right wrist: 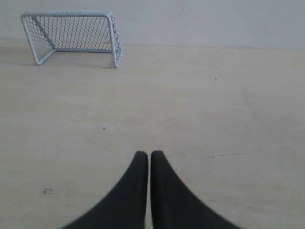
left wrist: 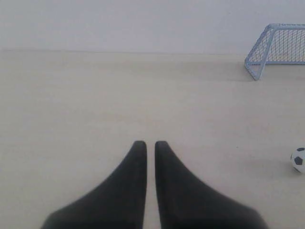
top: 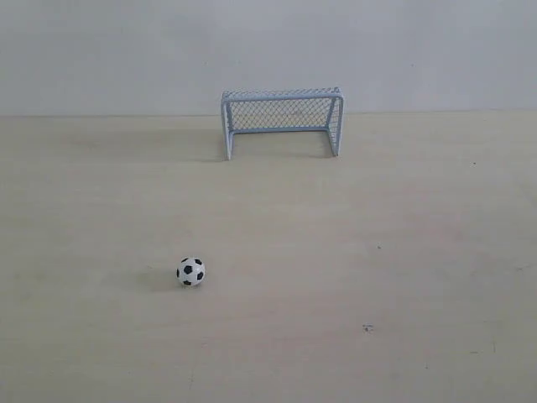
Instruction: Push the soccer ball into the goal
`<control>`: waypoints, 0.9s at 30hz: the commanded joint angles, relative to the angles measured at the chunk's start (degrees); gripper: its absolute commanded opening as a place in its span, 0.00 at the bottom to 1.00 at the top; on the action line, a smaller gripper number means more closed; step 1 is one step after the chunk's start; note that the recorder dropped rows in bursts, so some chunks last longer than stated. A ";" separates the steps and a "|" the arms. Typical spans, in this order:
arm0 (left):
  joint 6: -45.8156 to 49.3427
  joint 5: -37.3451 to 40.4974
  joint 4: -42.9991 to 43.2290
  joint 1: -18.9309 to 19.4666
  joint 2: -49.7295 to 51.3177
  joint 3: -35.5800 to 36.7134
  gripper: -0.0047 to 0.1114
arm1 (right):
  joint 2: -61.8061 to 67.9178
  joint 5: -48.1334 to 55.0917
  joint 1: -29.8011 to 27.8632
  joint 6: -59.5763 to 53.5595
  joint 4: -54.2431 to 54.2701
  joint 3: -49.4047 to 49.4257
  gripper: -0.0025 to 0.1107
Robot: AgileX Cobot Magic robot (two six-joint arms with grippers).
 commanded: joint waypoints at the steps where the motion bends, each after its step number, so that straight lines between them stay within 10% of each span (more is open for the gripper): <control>1: -0.30 0.00 -0.06 0.11 -0.13 -0.19 0.09 | -0.27 -0.32 -0.19 0.41 0.20 -0.04 0.02; 27: -0.30 0.00 -0.06 0.11 -0.13 -0.19 0.09 | -0.27 -0.62 -0.19 6.02 16.41 -24.85 0.02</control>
